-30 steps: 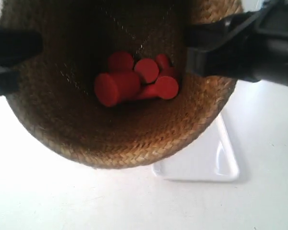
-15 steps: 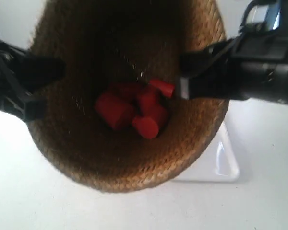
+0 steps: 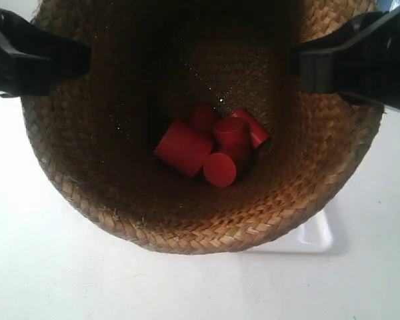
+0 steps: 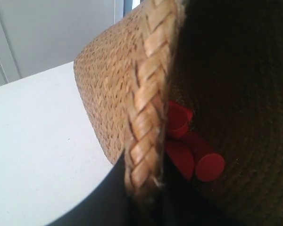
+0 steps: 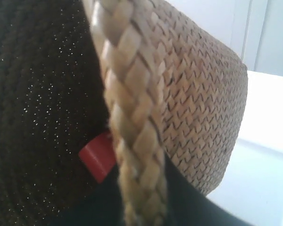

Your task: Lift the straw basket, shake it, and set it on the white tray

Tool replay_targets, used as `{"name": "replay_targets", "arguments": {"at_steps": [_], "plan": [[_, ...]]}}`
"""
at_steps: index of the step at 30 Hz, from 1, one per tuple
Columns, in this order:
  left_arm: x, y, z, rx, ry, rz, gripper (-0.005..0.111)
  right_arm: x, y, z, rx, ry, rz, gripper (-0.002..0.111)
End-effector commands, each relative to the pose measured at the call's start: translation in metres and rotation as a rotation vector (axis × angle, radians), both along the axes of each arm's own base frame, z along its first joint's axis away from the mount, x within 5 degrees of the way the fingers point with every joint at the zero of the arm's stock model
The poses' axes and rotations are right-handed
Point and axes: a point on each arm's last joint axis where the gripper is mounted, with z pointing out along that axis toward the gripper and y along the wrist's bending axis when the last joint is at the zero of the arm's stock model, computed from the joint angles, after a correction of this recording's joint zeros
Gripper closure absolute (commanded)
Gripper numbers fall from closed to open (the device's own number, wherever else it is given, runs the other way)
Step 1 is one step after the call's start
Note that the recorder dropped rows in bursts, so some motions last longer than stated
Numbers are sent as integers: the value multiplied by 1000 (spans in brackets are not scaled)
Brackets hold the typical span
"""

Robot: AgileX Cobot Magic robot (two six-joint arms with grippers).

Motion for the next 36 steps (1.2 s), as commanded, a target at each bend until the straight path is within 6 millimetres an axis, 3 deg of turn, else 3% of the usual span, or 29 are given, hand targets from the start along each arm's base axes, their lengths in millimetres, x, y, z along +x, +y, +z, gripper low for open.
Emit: {"name": "replay_targets", "arguments": {"at_steps": [1,7,12,17,19,23,26,30,36], "plan": [[8,-5,-7,52,50,3,107,-3,-2,7,29,-19,-9,108],[23,-14,-17,18,173,54,107,-2,-6,4,36,38,-50,108],[45,-29,-16,62,307,78,107,12,-12,-5,-12,90,-134,108],[80,-53,-9,128,425,81,107,45,-18,-19,-104,243,-238,108],[95,-63,-8,120,446,92,107,60,-22,-17,-155,290,-269,108],[122,-82,-25,123,527,121,107,82,-35,0,-262,364,-279,108],[131,-88,-30,140,556,124,107,96,-40,-3,-288,449,-260,108],[140,-94,-31,172,595,124,107,116,-50,-24,-252,555,-257,108],[149,-100,-36,163,613,139,107,126,-56,-36,-232,611,-244,108]]}}
